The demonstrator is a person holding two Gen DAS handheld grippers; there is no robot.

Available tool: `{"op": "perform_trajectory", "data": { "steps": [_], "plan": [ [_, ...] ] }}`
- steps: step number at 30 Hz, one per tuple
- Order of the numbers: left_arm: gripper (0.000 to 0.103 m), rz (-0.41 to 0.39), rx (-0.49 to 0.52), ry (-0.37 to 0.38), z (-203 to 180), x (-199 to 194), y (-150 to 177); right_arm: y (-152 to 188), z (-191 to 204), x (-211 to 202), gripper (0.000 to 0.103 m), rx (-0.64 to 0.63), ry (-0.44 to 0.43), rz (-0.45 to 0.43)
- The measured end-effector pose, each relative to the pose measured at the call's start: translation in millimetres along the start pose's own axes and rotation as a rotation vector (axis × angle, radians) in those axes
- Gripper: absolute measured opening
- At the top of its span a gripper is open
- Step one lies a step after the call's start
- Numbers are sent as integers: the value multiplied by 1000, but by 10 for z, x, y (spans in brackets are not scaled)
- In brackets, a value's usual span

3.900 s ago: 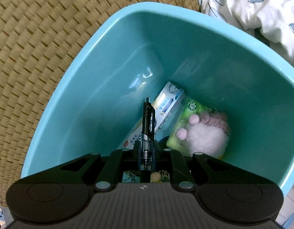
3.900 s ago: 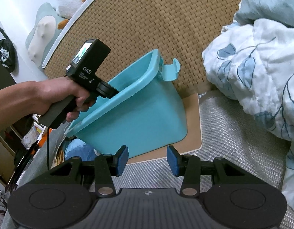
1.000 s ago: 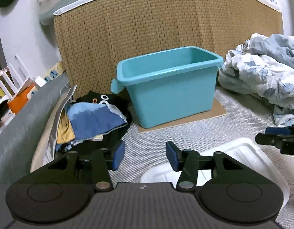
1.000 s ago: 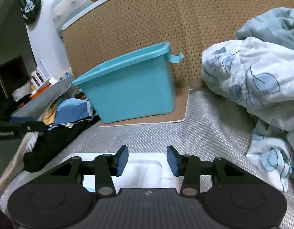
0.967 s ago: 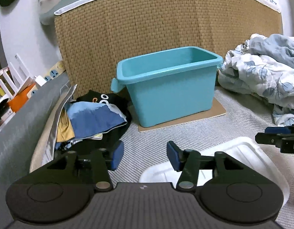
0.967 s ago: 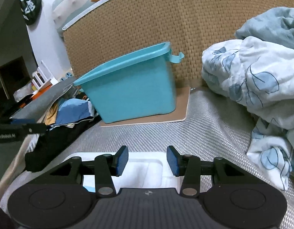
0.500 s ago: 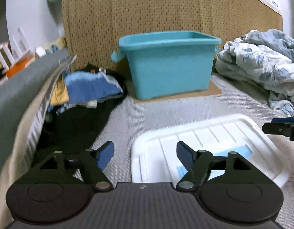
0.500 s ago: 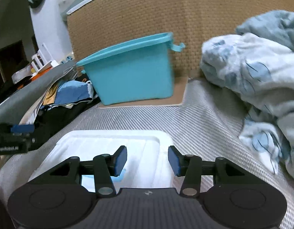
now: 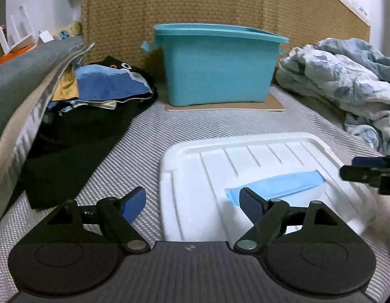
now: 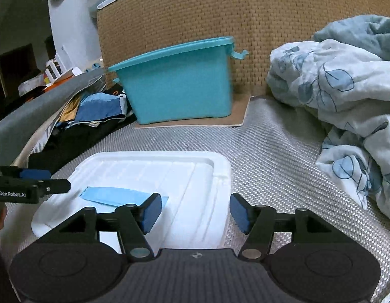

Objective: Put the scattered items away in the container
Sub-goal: 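Close the right gripper on the lid's blue handle while the left gripper approaches it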

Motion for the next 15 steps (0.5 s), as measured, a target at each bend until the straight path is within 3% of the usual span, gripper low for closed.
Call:
{"op": "perform_trajectory", "data": {
  "steps": [15],
  "plan": [
    [86, 16, -31, 18, -6, 128, 99, 72, 12, 133, 73, 31, 25, 22]
  ]
}}
Point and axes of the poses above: each gripper's, at about its wrist camera, not at the fingertips, and x roughly the way its jaws point, z to its left, y to its underside, the point moved 5 cm from there along x, roughly the way its jaws point, and after that the axes turned 15 degrees about -x, right-handed, at the moved point
